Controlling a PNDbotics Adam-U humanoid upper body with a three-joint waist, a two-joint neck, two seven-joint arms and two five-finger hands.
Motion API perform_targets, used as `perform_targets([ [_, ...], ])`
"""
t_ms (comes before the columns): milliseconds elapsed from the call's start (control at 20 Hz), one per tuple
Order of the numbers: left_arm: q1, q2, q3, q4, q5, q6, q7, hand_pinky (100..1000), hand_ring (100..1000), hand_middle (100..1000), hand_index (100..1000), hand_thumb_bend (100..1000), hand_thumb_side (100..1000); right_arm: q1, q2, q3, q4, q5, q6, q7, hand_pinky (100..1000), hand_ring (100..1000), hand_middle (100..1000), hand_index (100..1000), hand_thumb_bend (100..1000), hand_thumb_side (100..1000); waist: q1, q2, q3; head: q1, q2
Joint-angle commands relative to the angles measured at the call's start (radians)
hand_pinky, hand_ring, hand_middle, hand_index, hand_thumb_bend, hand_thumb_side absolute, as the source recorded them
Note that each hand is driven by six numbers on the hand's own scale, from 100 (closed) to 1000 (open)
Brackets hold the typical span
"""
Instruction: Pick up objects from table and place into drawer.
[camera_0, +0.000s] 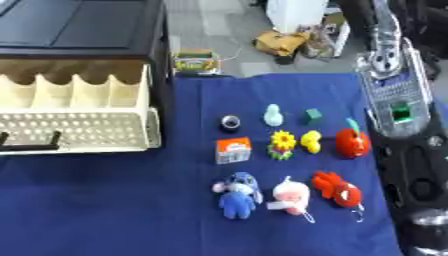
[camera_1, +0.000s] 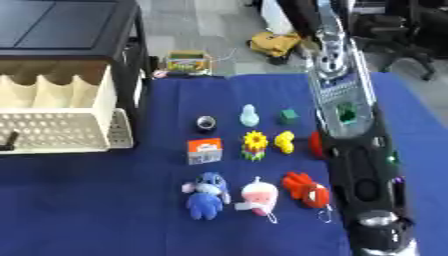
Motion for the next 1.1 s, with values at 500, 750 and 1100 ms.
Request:
perform_targets([
  [500, 0.094, -0.094, 0.01, -0.012, -0.031, -0.011, -0.039, 100, 100, 100, 768, 100, 1000, -0.17, -0.101, 0.07, 0.3, 0.234, -0.114, 0.122, 752, 788, 722, 882, 494, 1000, 0.006, -0.033, -0.031, 0.015, 0.033],
  [750, 0.115, -0.188, -0.008, -0.012, 0.04, 0.051, -0.068, 100, 100, 100, 760, 103, 1000, -0.185, -0.131, 0.081, 0.371, 0.28, -0.168, 0.162, 760, 804, 752, 906, 507, 1000, 0.001, -0.041, -0.049, 0.038, 0.033],
  [1100, 0.112, -0.259, 0.006, -0.012, 0.124, 0.165, -0.117, 100, 100, 100, 758, 131, 1000, -0.161, -0.166, 0.088, 0.391, 0.312, -0.226, 0.235, 761, 812, 758, 913, 531, 1000, -0.002, -0.055, -0.071, 0.046, 0.035],
])
